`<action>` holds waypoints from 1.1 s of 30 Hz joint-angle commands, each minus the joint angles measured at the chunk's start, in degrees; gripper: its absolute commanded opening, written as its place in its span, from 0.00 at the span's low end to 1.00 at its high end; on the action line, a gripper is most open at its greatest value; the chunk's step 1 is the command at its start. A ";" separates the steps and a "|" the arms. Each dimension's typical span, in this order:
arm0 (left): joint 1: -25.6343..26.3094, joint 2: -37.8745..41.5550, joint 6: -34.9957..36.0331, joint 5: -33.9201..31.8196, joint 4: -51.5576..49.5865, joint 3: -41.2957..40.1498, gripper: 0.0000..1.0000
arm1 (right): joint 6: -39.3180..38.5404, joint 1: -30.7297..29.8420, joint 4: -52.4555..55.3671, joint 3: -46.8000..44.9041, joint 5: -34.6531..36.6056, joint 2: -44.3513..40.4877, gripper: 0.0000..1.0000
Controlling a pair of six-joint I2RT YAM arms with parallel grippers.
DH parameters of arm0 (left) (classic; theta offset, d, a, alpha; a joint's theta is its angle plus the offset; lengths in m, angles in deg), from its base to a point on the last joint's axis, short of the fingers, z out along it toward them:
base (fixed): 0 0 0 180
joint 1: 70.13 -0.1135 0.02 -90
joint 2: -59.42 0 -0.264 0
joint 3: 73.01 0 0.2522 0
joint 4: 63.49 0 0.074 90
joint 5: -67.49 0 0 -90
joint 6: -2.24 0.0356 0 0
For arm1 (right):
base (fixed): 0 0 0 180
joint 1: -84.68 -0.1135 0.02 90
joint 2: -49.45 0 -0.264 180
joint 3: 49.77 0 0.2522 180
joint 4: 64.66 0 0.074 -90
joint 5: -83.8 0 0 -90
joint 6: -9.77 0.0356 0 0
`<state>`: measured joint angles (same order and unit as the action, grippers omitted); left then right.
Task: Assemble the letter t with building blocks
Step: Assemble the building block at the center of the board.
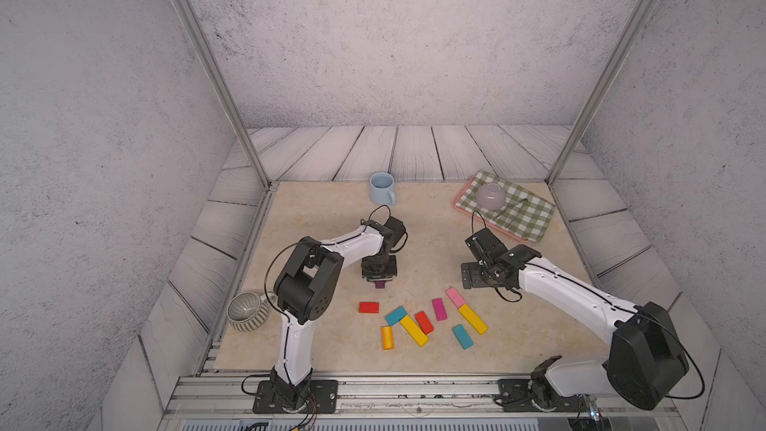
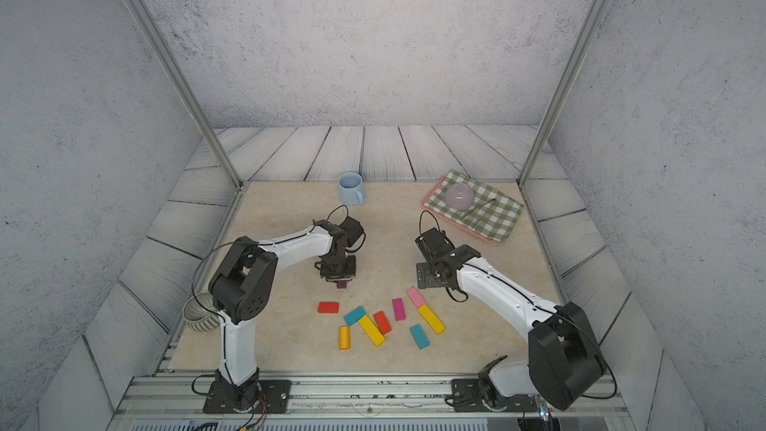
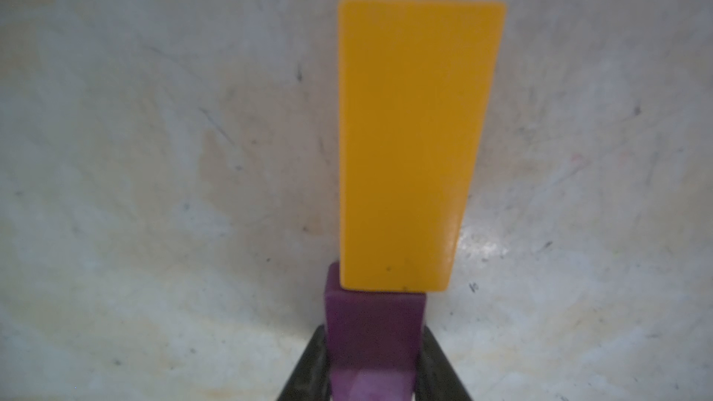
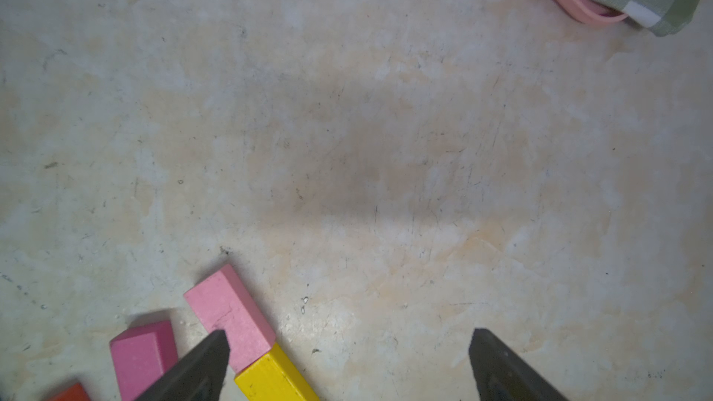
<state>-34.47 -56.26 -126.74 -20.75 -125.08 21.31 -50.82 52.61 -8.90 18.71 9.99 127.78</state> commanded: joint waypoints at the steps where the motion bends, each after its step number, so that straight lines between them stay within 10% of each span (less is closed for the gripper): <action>1: 0.62 -2.27 -0.54 -0.69 -1.82 0.73 0.16 | 0.69 0.03 1.16 0.91 0.40 0.13 0.99; 33: 1.83 -2.71 -1.18 -1.76 -1.88 1.38 0.17 | 0.83 0.02 1.28 1.00 -0.19 0.95 0.99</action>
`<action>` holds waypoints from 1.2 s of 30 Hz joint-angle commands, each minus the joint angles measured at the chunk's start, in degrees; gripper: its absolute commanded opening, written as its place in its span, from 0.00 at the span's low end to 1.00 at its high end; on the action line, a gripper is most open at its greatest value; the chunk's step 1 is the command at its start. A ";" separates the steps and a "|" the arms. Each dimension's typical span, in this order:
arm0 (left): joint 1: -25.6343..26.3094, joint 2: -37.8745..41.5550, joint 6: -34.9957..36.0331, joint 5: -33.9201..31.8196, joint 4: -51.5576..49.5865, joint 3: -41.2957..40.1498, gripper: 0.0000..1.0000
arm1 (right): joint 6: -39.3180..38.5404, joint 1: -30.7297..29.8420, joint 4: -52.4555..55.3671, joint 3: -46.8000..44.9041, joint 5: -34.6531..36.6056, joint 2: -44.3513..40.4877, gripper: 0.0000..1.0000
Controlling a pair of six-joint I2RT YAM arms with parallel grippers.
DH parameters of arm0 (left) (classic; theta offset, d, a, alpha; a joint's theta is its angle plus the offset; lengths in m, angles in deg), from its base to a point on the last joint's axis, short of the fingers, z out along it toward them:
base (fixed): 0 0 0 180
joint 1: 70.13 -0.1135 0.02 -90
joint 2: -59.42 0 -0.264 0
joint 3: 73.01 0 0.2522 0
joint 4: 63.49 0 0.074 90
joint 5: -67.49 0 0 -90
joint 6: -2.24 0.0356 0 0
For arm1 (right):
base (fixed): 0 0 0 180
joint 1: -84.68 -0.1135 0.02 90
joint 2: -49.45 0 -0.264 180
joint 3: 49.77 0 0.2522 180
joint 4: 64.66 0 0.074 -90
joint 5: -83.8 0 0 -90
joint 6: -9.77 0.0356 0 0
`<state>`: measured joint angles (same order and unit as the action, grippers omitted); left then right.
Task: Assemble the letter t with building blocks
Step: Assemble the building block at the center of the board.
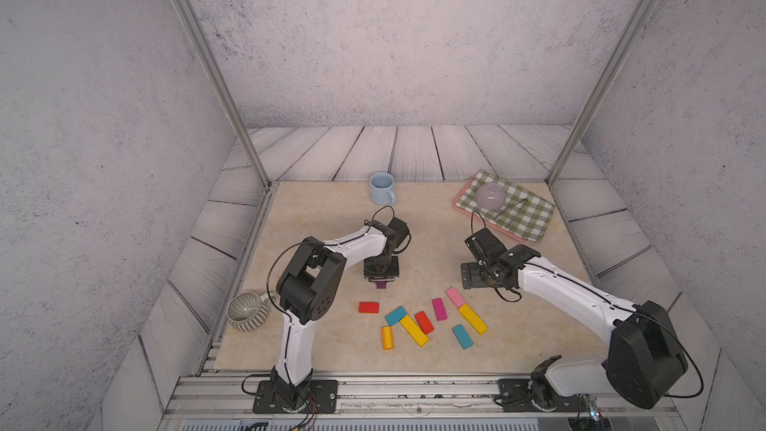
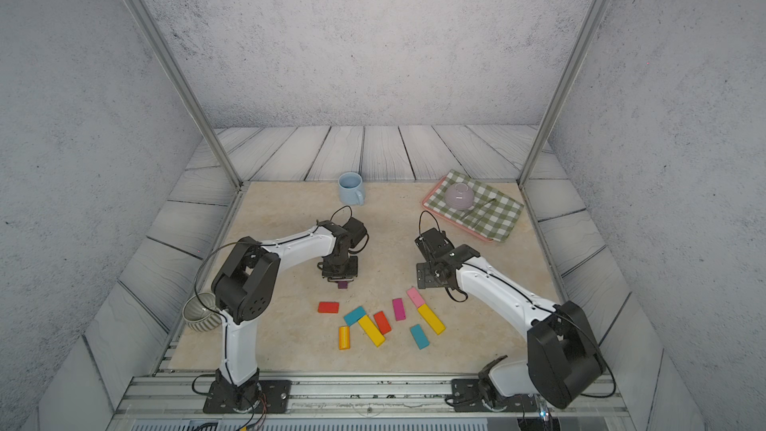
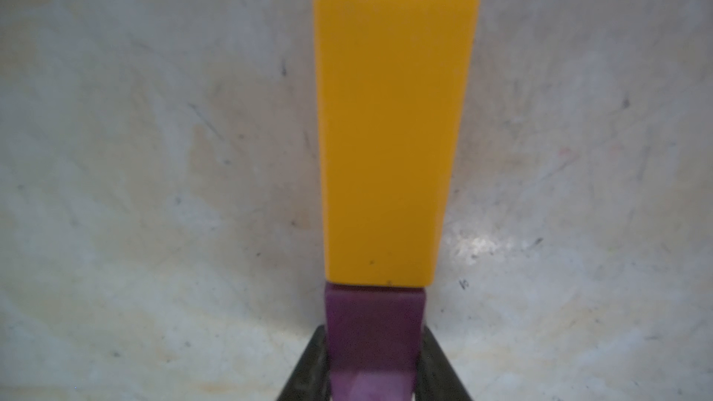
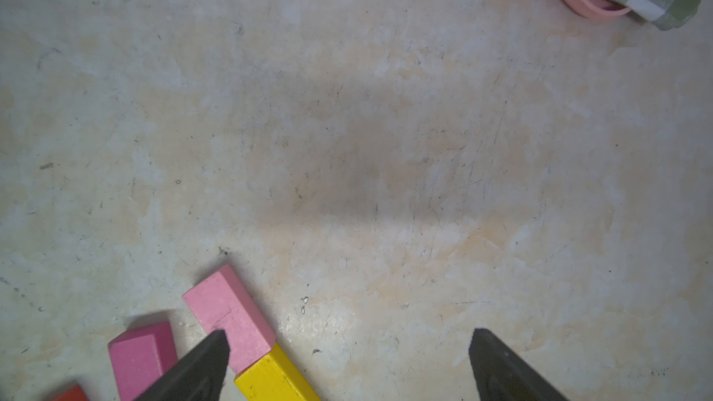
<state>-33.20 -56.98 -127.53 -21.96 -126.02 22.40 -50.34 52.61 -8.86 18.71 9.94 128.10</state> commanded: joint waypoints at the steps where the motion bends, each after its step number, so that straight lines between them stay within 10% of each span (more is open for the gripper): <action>1: 0.60 -2.12 -0.38 -0.53 -0.97 0.35 0.19 | 0.32 0.05 1.29 1.05 -0.17 0.58 0.99; 14: 0.60 0.02 0.12 -2.41 -1.66 0.49 0.71 | 0.17 0.04 1.09 1.18 -0.31 0.93 0.99; 20: 0.60 10.59 10.92 -3.68 2.71 -3.68 0.89 | -0.26 0.04 1.07 0.66 -0.49 0.39 0.99; 29: 1.22 25.82 30.02 9.95 6.28 -15.05 0.77 | -0.84 0.02 0.06 -0.14 -0.78 -0.49 0.99; 36: 9.93 28.88 34.86 2.66 5.05 -19.88 0.67 | -1.00 0.01 1.27 -0.68 -0.01 -2.72 0.99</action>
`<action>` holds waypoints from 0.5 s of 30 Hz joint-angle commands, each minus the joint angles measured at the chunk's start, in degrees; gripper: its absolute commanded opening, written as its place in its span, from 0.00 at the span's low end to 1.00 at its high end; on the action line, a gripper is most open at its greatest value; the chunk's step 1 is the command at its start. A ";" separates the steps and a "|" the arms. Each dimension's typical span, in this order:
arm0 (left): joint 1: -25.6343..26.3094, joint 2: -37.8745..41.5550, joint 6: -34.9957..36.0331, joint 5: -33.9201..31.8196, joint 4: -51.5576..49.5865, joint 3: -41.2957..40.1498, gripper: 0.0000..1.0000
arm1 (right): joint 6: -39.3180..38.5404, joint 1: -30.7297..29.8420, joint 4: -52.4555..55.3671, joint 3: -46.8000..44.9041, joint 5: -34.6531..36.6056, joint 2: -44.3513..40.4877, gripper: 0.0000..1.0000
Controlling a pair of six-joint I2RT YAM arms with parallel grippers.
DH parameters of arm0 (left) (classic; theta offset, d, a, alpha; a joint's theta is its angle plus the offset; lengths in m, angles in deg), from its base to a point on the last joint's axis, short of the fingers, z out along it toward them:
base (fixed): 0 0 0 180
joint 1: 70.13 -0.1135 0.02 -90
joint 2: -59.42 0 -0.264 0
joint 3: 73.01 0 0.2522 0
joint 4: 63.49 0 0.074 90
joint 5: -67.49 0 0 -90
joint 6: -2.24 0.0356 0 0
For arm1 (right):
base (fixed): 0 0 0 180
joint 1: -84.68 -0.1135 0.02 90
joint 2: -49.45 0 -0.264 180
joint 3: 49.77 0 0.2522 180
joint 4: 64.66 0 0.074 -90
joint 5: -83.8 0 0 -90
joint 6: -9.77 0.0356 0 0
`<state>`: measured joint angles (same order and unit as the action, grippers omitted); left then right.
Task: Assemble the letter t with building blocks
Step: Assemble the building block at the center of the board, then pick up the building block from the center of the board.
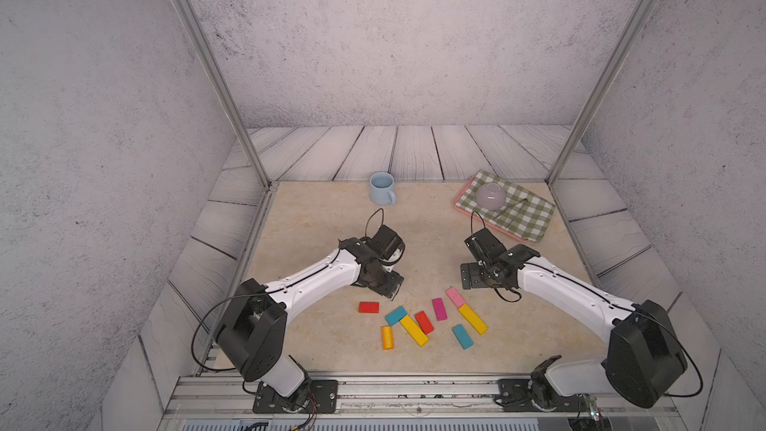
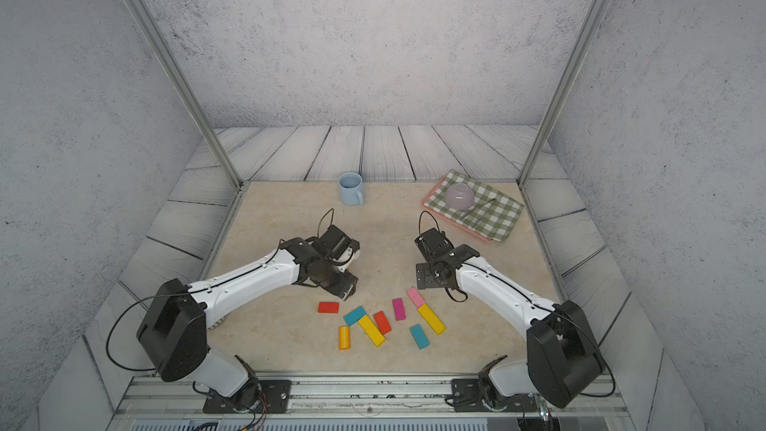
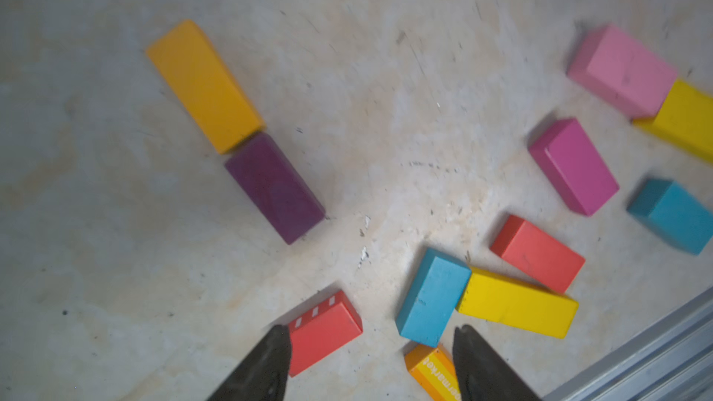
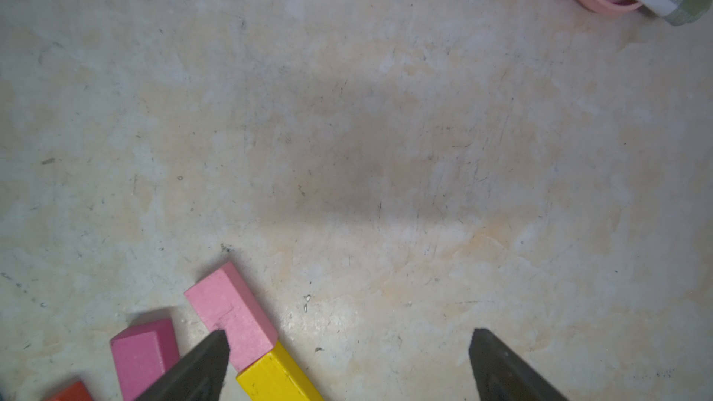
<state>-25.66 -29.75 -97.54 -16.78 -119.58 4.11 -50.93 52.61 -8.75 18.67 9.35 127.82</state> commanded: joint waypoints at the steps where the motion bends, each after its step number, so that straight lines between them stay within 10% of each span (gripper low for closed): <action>1: 2.63 1.99 6.48 -2.18 -1.34 -2.24 0.67 | -0.38 0.05 1.10 -0.92 0.41 -2.81 0.99; 4: 2.89 3.09 17.93 4.61 0.38 -5.62 0.79 | -0.34 0.05 0.68 -1.71 0.01 -3.55 0.99; 15: 3.35 -7.53 18.91 1.84 -2.93 0.30 0.75 | -0.14 0.07 0.60 -2.45 0.14 -3.64 0.99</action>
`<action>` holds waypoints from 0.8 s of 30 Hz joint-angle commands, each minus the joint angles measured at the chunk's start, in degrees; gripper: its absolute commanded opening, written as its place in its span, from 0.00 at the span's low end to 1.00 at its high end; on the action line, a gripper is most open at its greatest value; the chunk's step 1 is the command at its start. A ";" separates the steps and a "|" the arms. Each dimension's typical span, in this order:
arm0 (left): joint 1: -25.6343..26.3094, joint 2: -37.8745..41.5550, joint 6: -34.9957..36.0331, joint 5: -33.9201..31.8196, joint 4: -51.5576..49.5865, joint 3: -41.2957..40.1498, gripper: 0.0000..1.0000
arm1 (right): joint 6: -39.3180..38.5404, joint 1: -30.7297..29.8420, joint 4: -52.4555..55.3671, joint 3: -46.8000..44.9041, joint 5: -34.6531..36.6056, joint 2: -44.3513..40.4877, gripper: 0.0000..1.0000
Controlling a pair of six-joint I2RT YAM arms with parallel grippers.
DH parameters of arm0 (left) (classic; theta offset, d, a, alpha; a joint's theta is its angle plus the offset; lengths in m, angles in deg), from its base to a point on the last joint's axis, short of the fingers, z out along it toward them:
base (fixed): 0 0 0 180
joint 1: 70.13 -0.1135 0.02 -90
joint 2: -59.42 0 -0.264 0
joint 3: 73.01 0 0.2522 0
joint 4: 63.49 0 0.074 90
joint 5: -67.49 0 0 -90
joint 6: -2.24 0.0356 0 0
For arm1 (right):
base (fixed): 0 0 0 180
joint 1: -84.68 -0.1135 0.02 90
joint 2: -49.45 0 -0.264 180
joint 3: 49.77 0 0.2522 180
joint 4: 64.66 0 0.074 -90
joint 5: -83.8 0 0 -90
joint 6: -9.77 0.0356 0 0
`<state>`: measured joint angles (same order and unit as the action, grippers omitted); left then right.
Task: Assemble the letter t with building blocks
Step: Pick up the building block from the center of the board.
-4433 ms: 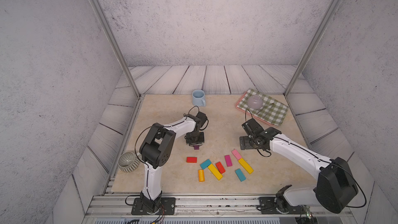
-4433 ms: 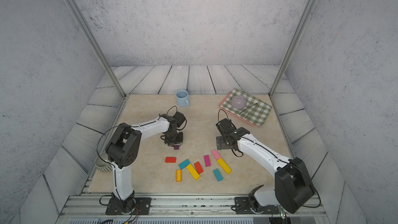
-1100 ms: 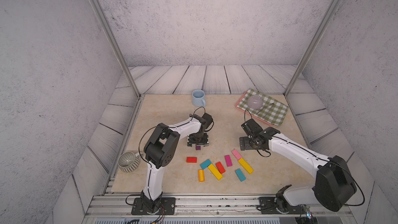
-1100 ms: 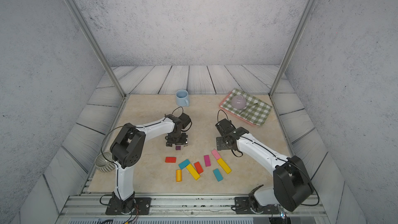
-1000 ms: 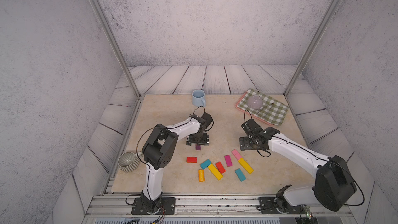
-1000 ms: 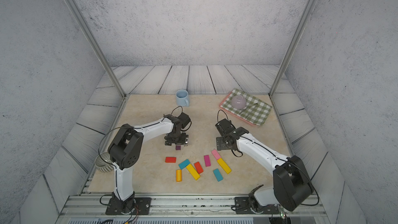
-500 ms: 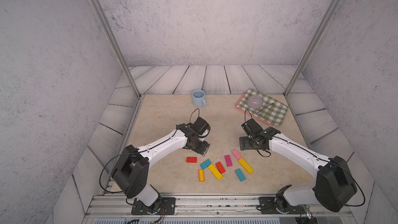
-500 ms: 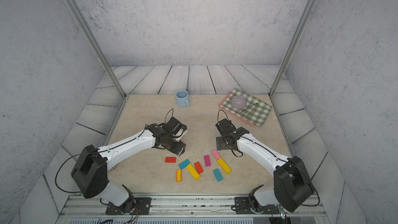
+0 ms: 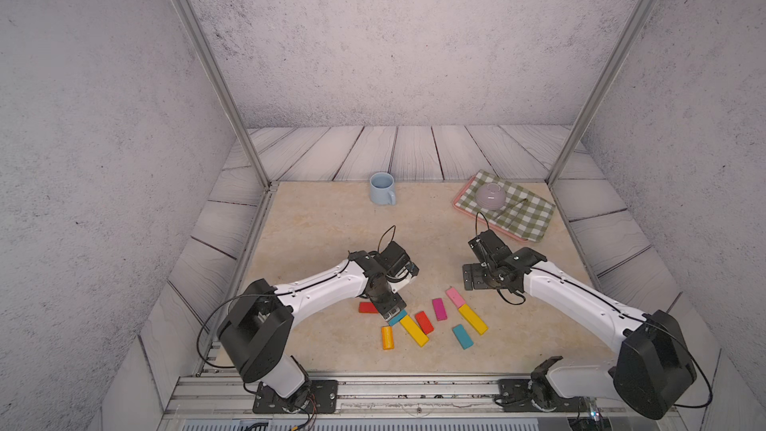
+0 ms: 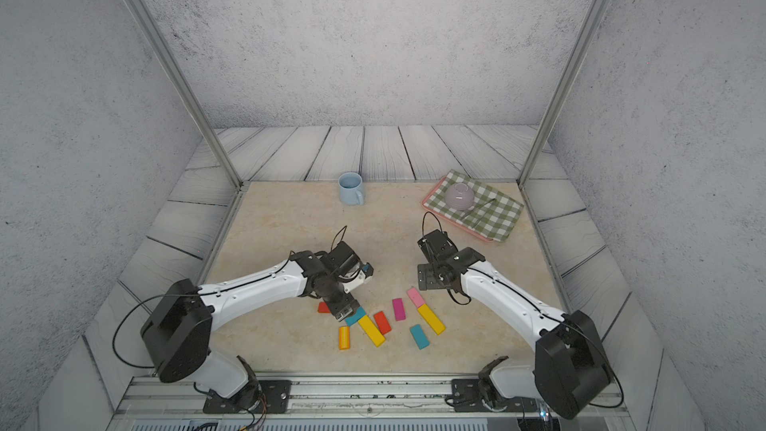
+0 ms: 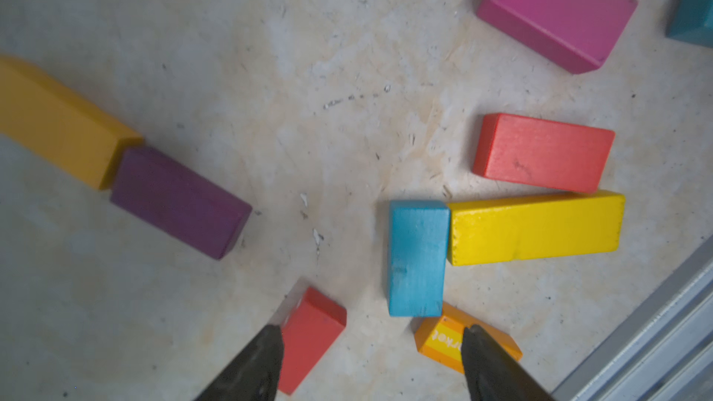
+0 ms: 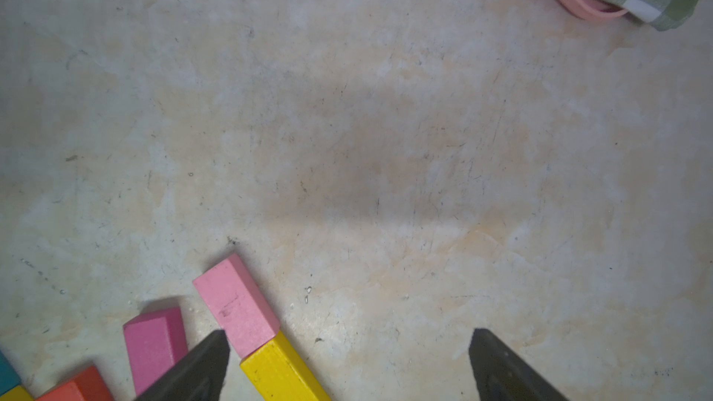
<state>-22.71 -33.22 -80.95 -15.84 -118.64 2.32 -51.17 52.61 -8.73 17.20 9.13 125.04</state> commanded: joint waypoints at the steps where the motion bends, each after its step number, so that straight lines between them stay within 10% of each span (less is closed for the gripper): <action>1: 0.68 -5.19 2.30 0.40 -4.05 2.31 0.74 | 0.11 -0.02 0.64 -1.00 0.45 -0.97 0.99; 24: 4.74 -10.85 0.89 -0.62 -3.79 4.29 0.62 | 0.52 0.06 0.89 -0.66 0.73 -1.05 0.99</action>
<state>-17.97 -43.21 -80.08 -15.62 -120.76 5.09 -51.06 52.61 -8.86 15.98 9.16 125.02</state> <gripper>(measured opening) 0.627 0.989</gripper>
